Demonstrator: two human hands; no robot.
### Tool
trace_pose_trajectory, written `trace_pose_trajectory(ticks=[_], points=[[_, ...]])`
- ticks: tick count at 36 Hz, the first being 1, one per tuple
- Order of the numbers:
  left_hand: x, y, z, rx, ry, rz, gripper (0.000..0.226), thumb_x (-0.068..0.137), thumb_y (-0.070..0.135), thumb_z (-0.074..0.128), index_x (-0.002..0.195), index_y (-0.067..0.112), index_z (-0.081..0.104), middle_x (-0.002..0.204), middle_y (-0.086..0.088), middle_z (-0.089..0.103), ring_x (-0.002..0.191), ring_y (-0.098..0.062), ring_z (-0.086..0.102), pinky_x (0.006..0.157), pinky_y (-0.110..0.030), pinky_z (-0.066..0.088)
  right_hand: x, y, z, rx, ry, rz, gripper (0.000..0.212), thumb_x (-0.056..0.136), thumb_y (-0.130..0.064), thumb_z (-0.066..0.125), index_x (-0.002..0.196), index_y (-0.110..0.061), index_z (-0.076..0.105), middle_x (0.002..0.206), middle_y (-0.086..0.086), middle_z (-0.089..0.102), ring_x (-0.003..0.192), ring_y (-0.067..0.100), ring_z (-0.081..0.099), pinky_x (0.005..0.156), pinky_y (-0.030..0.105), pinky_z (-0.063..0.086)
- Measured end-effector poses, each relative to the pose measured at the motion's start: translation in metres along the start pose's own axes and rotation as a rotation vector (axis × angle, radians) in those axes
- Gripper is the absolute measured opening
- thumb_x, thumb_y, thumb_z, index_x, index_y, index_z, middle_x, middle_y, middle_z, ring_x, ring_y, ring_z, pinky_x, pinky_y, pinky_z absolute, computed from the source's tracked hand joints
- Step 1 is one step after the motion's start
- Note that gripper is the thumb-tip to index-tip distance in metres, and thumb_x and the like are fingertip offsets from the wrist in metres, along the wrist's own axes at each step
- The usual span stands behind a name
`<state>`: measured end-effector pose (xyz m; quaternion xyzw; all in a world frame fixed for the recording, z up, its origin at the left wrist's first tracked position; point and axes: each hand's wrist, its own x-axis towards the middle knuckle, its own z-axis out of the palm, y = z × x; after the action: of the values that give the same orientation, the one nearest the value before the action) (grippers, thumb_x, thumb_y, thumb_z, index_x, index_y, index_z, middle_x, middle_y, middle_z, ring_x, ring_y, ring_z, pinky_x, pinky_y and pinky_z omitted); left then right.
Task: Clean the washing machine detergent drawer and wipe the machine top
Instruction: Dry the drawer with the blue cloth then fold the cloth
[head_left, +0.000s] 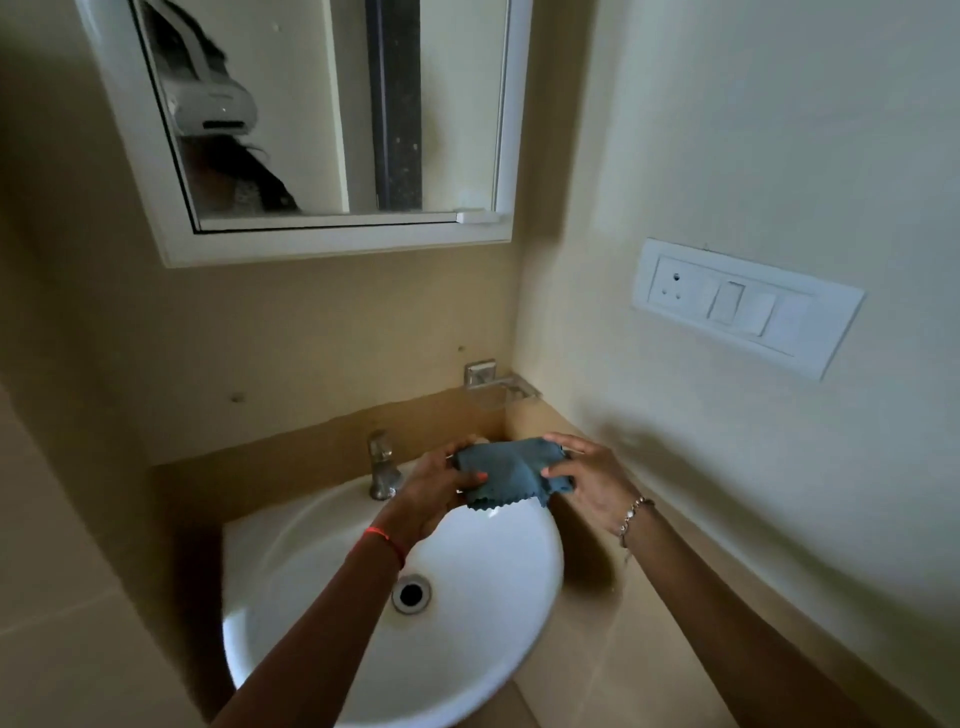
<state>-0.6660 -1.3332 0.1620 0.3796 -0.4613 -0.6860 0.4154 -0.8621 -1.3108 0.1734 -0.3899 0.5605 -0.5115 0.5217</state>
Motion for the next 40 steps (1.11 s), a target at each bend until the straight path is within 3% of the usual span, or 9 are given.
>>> trace_pose_trajectory(ticks=[5, 14, 16, 18, 20, 23, 29, 33, 40], points=[[0.076, 0.003, -0.004, 0.109, 0.055, 0.060, 0.046, 0.081, -0.018, 0.055, 0.120, 0.004, 0.049, 0.106, -0.013, 0.058, 0.081, -0.014, 0.065, 0.064, -0.025, 0.058, 0.079, -0.015, -0.005, -0.142, 0.018, -0.045, 0.052, 0.072, 0.022, 0.057, 0.115, -0.006, 0.061, 0.095, 0.005, 0.063, 0.069, 0.007, 0.063, 0.053, 0.012, 0.049], [0.182, 0.011, -0.016, 0.299, 0.152, 0.188, 0.061, 0.080, -0.017, 0.057, 0.132, 0.012, 0.041, 0.114, -0.005, 0.055, 0.102, -0.016, 0.055, 0.088, -0.029, 0.051, 0.195, -0.035, -0.003, -0.527, 0.036, -0.190, 0.049, 0.078, 0.009, 0.061, 0.125, -0.005, 0.059, 0.107, 0.029, 0.064, 0.081, 0.029, 0.060, 0.069, 0.041, 0.050], [0.201, 0.007, -0.021, 0.342, 0.197, 0.198, 0.065, 0.081, -0.017, 0.056, 0.136, 0.012, 0.039, 0.118, -0.007, 0.053, 0.107, -0.019, 0.053, 0.090, -0.032, 0.049, 0.213, -0.035, 0.001, -0.612, 0.021, -0.245, 0.045, 0.080, 0.009, 0.059, 0.124, -0.001, 0.058, 0.112, 0.025, 0.064, 0.095, 0.032, 0.064, 0.073, 0.028, 0.052], [0.213, 0.004, -0.023, 0.390, 0.254, 0.185, 0.061, 0.083, -0.015, 0.053, 0.138, 0.007, 0.038, 0.111, -0.004, 0.054, 0.101, -0.017, 0.053, 0.086, -0.028, 0.050, 0.222, -0.034, 0.003, -0.709, 0.008, -0.296, 0.043, 0.081, 0.012, 0.056, 0.123, 0.005, 0.057, 0.119, 0.018, 0.061, 0.103, 0.020, 0.059, 0.073, -0.004, 0.039], [0.225, 0.001, -0.022, 0.436, 0.301, 0.181, 0.052, 0.084, -0.015, 0.051, 0.129, 0.011, 0.045, 0.095, 0.003, 0.055, 0.083, -0.008, 0.054, 0.069, -0.014, 0.050, 0.236, -0.027, 0.005, -0.803, -0.001, -0.346, 0.041, 0.080, 0.011, 0.056, 0.120, 0.006, 0.058, 0.124, 0.016, 0.057, 0.114, 0.023, 0.054, 0.082, -0.009, 0.025], [0.237, -0.008, -0.024, 0.432, 0.329, 0.187, 0.041, 0.083, -0.013, 0.053, 0.113, 0.015, 0.048, 0.096, -0.002, 0.056, 0.084, -0.015, 0.057, 0.060, -0.013, 0.049, 0.254, -0.011, 0.006, -0.885, 0.001, -0.365, 0.041, 0.077, 0.011, 0.053, 0.117, 0.007, 0.060, 0.127, 0.018, 0.053, 0.120, 0.030, 0.050, 0.098, 0.009, 0.026], [0.243, -0.026, -0.031, 0.360, 0.386, 0.156, 0.057, 0.086, 0.005, 0.059, 0.138, 0.008, 0.037, 0.134, -0.010, 0.032, 0.123, -0.025, 0.038, 0.100, -0.035, 0.043, 0.253, 0.002, 0.011, -1.110, -0.010, -0.497, 0.038, 0.082, 0.003, 0.054, 0.119, 0.011, 0.056, 0.134, 0.023, 0.046, 0.128, 0.036, 0.040, 0.106, 0.021, 0.023], [0.242, -0.043, -0.036, 0.337, 0.358, 0.161, 0.061, 0.094, 0.011, 0.050, 0.147, 0.021, 0.021, 0.145, -0.005, 0.021, 0.128, -0.017, 0.031, 0.091, -0.011, 0.042, 0.260, 0.020, 0.013, -1.104, 0.075, -0.532, 0.039, 0.071, -0.007, 0.048, 0.100, 0.012, 0.066, 0.113, 0.028, 0.060, 0.109, 0.046, 0.054, 0.096, 0.052, 0.046], [0.226, -0.062, -0.043, 0.568, 0.287, 0.173, 0.054, 0.099, 0.038, 0.032, 0.143, 0.040, 0.002, 0.153, 0.009, 0.007, 0.141, -0.010, 0.009, 0.112, -0.028, 0.017, 0.263, 0.039, 0.002, -1.201, 0.097, -0.623, 0.052, 0.088, -0.026, 0.029, 0.121, 0.000, 0.060, 0.130, 0.015, 0.057, 0.121, 0.029, 0.054, 0.098, 0.042, 0.043]])
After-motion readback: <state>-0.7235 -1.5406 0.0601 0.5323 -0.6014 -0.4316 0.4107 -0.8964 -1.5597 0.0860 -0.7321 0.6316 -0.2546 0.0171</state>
